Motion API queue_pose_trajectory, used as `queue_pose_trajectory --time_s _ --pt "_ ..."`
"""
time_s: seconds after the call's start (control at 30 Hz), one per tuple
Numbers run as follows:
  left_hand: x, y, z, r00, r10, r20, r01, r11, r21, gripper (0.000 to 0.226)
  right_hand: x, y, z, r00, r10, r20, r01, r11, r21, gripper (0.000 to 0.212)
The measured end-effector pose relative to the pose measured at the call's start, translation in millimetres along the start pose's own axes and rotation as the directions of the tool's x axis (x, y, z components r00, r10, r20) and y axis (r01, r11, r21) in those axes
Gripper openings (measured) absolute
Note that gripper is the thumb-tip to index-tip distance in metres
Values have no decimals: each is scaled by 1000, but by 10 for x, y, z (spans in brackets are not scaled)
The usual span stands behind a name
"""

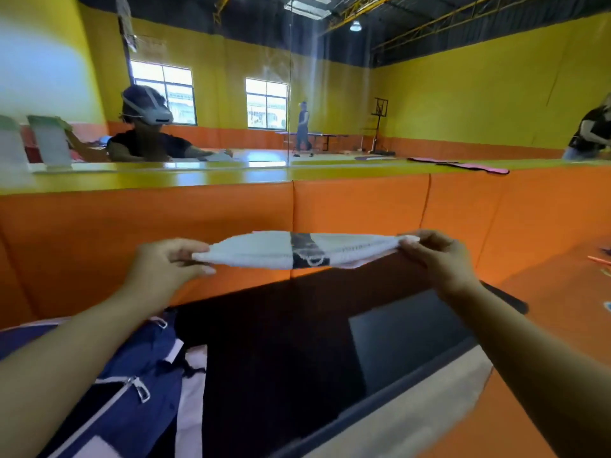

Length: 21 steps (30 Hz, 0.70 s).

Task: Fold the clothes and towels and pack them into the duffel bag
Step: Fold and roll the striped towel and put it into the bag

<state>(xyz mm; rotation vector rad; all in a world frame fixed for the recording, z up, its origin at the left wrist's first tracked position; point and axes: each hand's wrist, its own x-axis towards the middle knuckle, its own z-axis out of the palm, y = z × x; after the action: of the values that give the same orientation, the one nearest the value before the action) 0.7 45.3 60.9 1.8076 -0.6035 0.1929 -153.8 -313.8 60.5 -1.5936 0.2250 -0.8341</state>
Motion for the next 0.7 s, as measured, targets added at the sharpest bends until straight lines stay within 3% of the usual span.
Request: queue_pose_trajectory --time_s 0.1,0.13,0.23,0.33,0.57,0.7 --pt "-446 -385 114 991 -88 97 74 987 140 24 -383 331 -120 979 165 118 -129 955 -267 30" --pt "-590 -480 138 983 -121 137 95 978 183 20 -507 427 -151 966 215 143 -160 933 -321 28" --pt "-887 -705 180 960 -193 205 144 962 233 25 -859 680 -199 929 326 173 -240 890 -389 26" --pt "-1040 -773 210 961 -177 212 106 945 310 27 -1091 819 -260 931 344 123 -267 869 -416 13" --pt "-1231 -703 212 938 -228 261 207 972 107 6 -1410 858 -349 948 302 106 -241 891 -384 11" --pt "-1249 -692 216 940 -235 248 229 972 52 5 -1424 868 -409 944 299 138 -226 893 -388 12"
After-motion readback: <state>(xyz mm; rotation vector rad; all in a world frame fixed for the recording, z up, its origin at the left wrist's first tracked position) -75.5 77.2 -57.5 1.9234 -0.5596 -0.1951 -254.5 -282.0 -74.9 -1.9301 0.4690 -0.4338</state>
